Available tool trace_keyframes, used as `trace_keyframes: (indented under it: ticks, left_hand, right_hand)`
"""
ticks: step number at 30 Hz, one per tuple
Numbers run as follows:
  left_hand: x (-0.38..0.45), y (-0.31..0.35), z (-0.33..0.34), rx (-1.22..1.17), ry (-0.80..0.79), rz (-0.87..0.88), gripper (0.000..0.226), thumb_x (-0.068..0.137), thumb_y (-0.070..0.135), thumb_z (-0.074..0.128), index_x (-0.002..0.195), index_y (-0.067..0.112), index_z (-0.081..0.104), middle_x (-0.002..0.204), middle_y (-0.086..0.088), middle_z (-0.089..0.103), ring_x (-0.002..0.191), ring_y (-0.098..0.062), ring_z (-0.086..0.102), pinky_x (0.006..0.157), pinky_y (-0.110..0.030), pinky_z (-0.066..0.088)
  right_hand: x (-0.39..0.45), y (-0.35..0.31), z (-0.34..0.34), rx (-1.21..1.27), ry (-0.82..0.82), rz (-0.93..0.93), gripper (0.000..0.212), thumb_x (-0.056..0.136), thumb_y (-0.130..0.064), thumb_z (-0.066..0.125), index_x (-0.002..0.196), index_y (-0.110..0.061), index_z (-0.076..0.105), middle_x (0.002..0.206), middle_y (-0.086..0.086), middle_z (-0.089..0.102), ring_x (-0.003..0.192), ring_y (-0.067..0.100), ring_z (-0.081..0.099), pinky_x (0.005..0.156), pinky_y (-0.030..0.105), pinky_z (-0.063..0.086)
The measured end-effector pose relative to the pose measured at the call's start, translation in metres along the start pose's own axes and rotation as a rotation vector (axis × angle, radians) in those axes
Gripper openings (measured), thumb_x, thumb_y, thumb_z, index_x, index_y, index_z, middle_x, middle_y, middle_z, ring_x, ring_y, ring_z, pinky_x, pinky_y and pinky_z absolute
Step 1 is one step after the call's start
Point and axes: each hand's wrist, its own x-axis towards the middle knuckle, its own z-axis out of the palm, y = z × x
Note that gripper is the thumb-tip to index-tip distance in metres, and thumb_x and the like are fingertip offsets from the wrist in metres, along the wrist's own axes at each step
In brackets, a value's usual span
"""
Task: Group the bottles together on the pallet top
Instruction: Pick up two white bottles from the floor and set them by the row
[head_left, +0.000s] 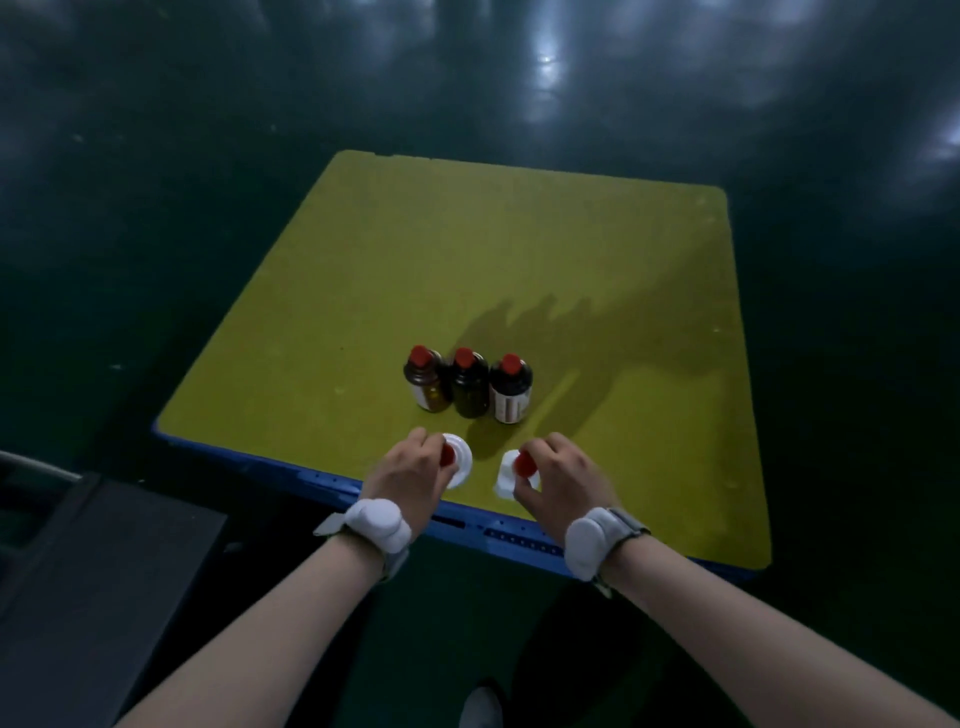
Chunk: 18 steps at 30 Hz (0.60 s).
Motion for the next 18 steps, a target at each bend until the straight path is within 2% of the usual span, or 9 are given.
trace_keyframes:
  ticks: [5,8,12,14,18]
  left_hand:
    - [0.052,-0.050,0.012,-0.031,0.027,-0.055,0.026,0.100,0.027,0.067,0.112,0.004,0.064,0.106,-0.013,0.060,0.089,-0.031,0.061,0.074,-0.038,0.050]
    - [0.076,-0.068,0.026,-0.011,0.029,-0.059,0.028,0.099,0.027,0.069,0.115,0.005,0.064,0.104,-0.013,0.061,0.087,-0.029,0.061,0.072,-0.031,0.044]
    - [0.098,-0.076,0.042,-0.004,0.042,-0.070,0.025,0.099,0.028,0.069,0.112,0.007,0.064,0.104,-0.012,0.060,0.088,-0.029,0.062,0.068,-0.029,0.037]
    - [0.108,-0.076,0.044,0.014,0.061,-0.065,0.025,0.099,0.028,0.068,0.112,0.008,0.063,0.106,-0.012,0.061,0.089,-0.030,0.063,0.069,-0.031,0.040]
    - [0.121,-0.078,0.041,0.000,0.039,-0.053,0.025,0.101,0.027,0.066,0.114,0.007,0.060,0.111,-0.013,0.060,0.095,-0.032,0.063,0.079,-0.037,0.049]
  right_hand:
    - [0.071,-0.022,0.042,-0.015,0.000,0.013,0.020,0.099,-0.027,0.057,0.104,-0.008,0.062,0.103,0.010,0.061,0.088,0.030,0.061,0.069,0.039,0.054]
    - [0.100,-0.027,0.065,-0.026,-0.008,0.037,0.021,0.100,-0.027,0.055,0.103,-0.007,0.061,0.103,0.011,0.060,0.089,0.030,0.060,0.066,0.033,0.046]
    - [0.124,-0.028,0.086,-0.056,-0.025,0.044,0.019,0.101,-0.024,0.054,0.103,-0.005,0.060,0.102,0.013,0.060,0.089,0.031,0.061,0.065,0.031,0.039]
    - [0.133,-0.028,0.094,-0.057,-0.019,0.037,0.018,0.100,-0.023,0.054,0.102,-0.006,0.059,0.101,0.013,0.060,0.087,0.031,0.061,0.064,0.031,0.039]
    - [0.147,-0.032,0.100,-0.051,0.024,0.042,0.015,0.097,-0.022,0.057,0.098,-0.007,0.057,0.097,0.013,0.059,0.083,0.031,0.061,0.063,0.031,0.039]
